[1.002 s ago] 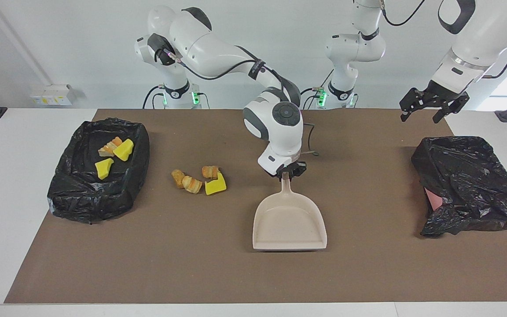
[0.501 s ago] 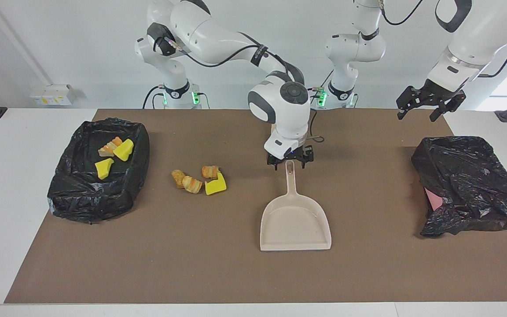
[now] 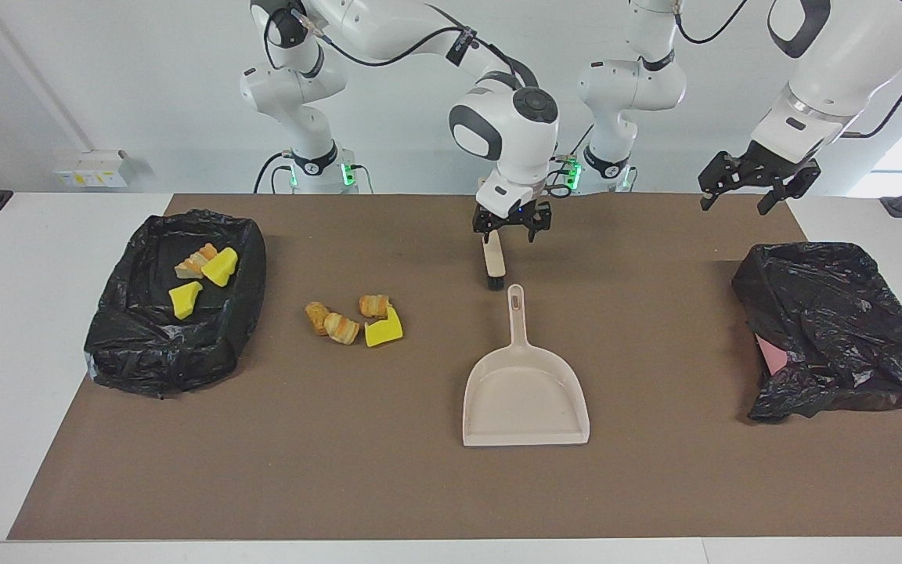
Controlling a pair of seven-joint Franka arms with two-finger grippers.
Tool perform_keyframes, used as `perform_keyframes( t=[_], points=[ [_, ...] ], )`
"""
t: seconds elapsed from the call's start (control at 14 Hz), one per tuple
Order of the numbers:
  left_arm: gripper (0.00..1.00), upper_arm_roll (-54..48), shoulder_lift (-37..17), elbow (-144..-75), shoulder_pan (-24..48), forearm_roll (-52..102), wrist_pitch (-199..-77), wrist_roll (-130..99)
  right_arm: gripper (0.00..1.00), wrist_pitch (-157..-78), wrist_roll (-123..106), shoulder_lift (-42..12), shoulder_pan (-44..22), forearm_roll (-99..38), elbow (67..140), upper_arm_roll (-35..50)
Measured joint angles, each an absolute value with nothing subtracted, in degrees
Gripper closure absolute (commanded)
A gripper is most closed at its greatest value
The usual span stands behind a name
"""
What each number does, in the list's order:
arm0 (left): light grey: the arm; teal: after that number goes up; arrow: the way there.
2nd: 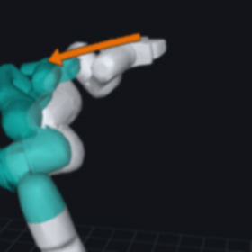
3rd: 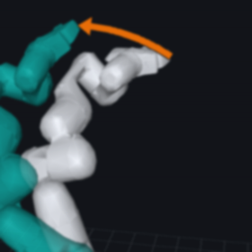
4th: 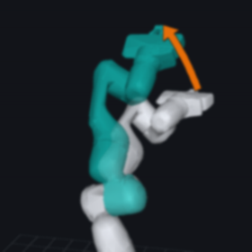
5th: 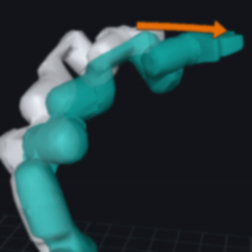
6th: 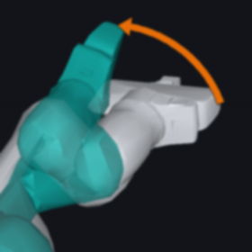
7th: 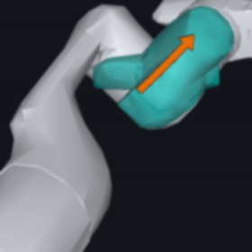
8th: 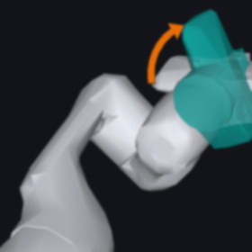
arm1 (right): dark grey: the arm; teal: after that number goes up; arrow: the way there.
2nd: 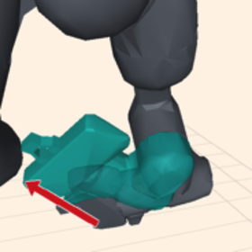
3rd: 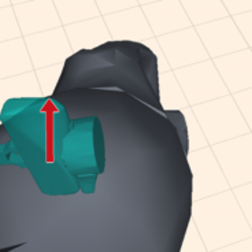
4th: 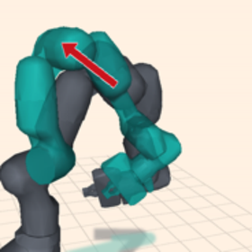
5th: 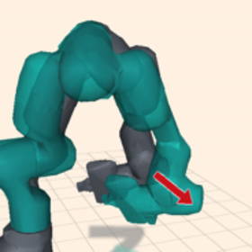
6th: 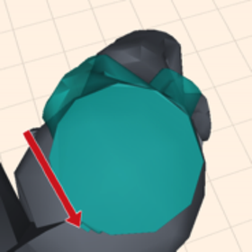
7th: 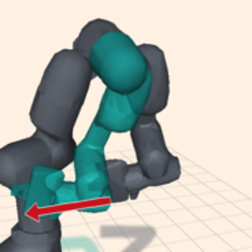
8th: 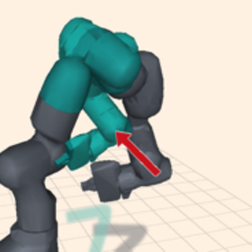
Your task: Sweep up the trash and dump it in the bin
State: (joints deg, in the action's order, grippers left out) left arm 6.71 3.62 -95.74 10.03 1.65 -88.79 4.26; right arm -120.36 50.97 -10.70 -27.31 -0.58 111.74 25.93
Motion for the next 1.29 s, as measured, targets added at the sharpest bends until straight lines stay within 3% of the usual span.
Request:
perform_keyframes(
  t=[0.21, 0.5, 0.57, 0.64, 0.72, 0.79, 0.86, 1.29],
  points=[
    [0.0, 6.51, 3.31, -100.01, 13.44, 1.74, -95.6, 4.13, 0.0, -127.81, 49.83, -5.08, -28.76, -3.94, 123.69, 25.97],
    [0.0, 6.42, 0.79, -103.48, 17.6, 2.86, -103.83, 0.46, 0.0, -131.29, 48.97, -2.82, -31.66, -6.16, 129.59, 25.99],
    [0.0, 6.37, -0.58, -103.64, 19.23, 3.0, -105.95, -2.04, 0.1, -131.3, 48.97, -2.58, -32.02, -6.26, 129.93, 25.99],
    [0.0, 6.3, -2.29, -103.66, 21.1, 3.01, -108.15, -4.9, 0.31, -131.3, 48.93, -2.25, -32.2, -6.49, 130.43, 25.99],
    [0.0, 6.28, -3.97, -103.64, 22.85, 3.01, -110.21, -7.48, 0.72, -131.3, 48.81, -1.94, -32.23, -6.74, 131.03, 25.99],
    [0.0, 6.27, -5.78, -103.5, 24.46, 3.01, -112.23, -9.81, 0.92, -131.31, 48.66, -1.79, -32.23, -6.83, 131.55, 25.99],
    [0.0, 6.26, -7.5, -103.11, 25.79, 3.01, -113.78, -11.78, 1.0, -131.39, 48.63, -1.76, -32.23, -6.88, 131.81, 25.99],
    [0.0, 6.26, -17.77, -97.59, 32.75, 3.01, -118.04, -19.99, 1.0, -131.65, 48.63, -1.32, -32.08, -7.53, 131.75, 25.7]
  ],
)
